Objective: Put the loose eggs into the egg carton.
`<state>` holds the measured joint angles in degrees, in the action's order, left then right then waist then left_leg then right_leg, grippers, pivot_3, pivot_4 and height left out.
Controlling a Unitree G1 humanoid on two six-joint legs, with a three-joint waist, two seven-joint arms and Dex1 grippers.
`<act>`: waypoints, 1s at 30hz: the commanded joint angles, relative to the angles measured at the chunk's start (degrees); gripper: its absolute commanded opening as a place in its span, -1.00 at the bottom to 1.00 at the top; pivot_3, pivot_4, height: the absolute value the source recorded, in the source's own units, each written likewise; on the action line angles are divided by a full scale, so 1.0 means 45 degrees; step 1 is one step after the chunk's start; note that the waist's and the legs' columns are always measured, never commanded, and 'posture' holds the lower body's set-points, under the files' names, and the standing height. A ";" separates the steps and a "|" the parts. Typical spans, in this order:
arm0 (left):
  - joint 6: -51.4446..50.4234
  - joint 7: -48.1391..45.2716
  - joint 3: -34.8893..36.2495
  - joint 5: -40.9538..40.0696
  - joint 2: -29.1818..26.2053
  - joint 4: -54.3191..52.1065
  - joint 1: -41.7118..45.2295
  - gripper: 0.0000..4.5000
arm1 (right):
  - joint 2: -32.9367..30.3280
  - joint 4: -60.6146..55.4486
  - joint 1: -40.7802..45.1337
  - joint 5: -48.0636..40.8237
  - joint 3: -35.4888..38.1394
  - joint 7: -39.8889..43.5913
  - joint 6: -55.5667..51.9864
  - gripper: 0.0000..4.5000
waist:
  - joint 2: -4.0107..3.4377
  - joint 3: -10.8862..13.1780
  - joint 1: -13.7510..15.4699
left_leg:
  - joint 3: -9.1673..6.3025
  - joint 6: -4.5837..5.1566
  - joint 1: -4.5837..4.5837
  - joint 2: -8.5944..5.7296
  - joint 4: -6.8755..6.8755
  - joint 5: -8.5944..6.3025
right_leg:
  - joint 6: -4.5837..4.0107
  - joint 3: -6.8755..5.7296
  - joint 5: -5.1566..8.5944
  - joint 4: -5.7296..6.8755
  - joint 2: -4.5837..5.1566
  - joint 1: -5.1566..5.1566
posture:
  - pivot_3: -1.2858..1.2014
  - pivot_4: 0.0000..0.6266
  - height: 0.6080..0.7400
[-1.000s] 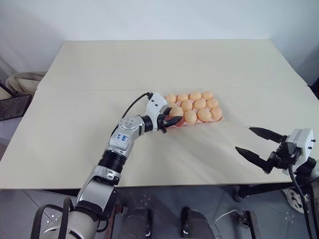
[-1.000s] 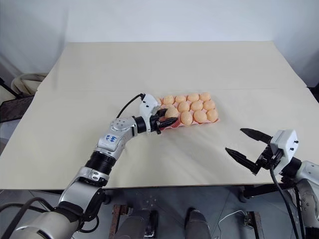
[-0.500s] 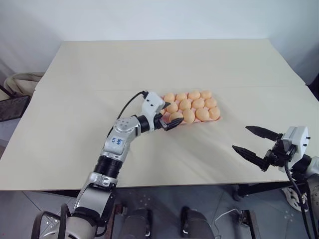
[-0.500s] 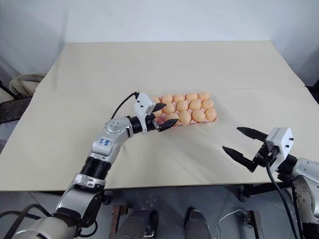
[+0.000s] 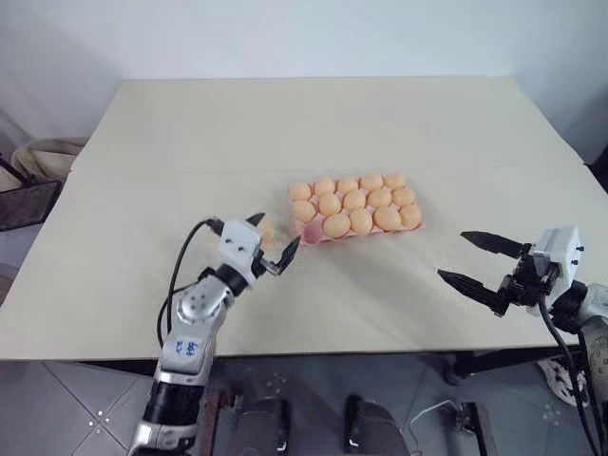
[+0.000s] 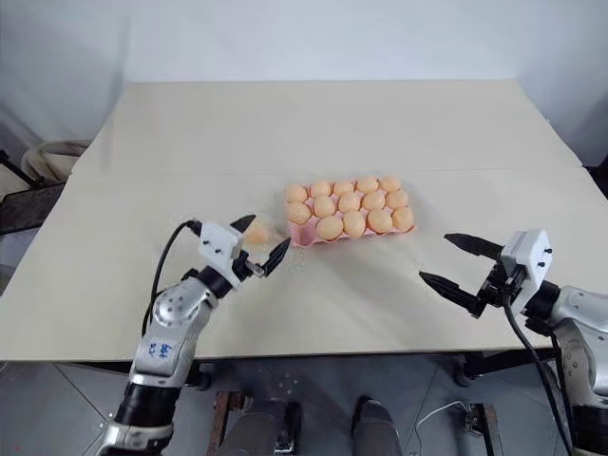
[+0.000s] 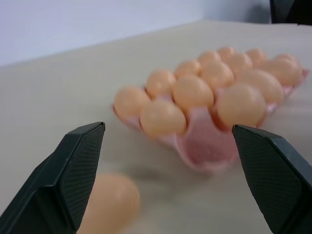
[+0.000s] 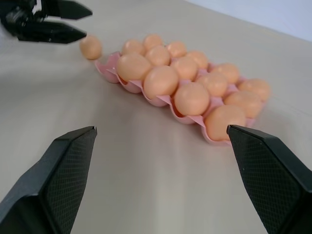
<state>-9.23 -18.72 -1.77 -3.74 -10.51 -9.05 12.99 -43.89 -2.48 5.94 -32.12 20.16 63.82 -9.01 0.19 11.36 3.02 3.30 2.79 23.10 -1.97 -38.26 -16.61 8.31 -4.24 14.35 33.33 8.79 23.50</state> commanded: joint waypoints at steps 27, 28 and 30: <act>0.0969 0.0038 0.1942 -0.2103 0.0035 -0.4081 -0.4871 0.98 | -0.0751 0.0203 0.0417 -0.0085 0.0142 0.0663 -0.0368 1.00 | -0.0004 -0.0002 -0.0080 | 0.0072 0.0060 -0.0002 0.0108 -0.0009 -0.0108 | -0.0070 0.0006 -0.0031 -0.0100 -0.0016 0.0006 | 0.03 -0.52 1.00; 0.1163 -0.0063 0.2093 -0.2299 0.0064 -0.4048 -0.5131 0.98 | -0.0739 0.0283 0.0552 -0.0051 0.0069 0.0694 -0.0376 1.00 | -0.0007 -0.0004 -0.0088 | 0.0076 0.0063 -0.0002 0.0127 -0.0014 -0.0110 | -0.0092 0.0006 -0.0045 -0.0116 -0.0018 0.0003 | 0.03 -0.52 1.00; 0.1587 -0.0298 0.2236 -0.2371 -0.0050 -0.3867 -0.5641 0.98 | -0.0708 0.0427 0.0784 0.0021 -0.0045 0.0770 -0.0387 1.00 | -0.0008 -0.0005 -0.0101 | 0.0083 0.0062 -0.0005 0.0157 -0.0012 -0.0109 | -0.0123 0.0006 -0.0064 -0.0131 -0.0034 0.0003 | 0.03 -0.52 1.00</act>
<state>-4.62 -19.00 7.18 -13.22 -10.18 -24.66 -10.66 -46.10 -0.69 8.86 -31.94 19.85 66.86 -11.10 0.15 11.34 2.57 3.68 3.06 23.07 -1.20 -38.31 -17.10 7.72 -4.22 14.04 32.73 8.58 23.52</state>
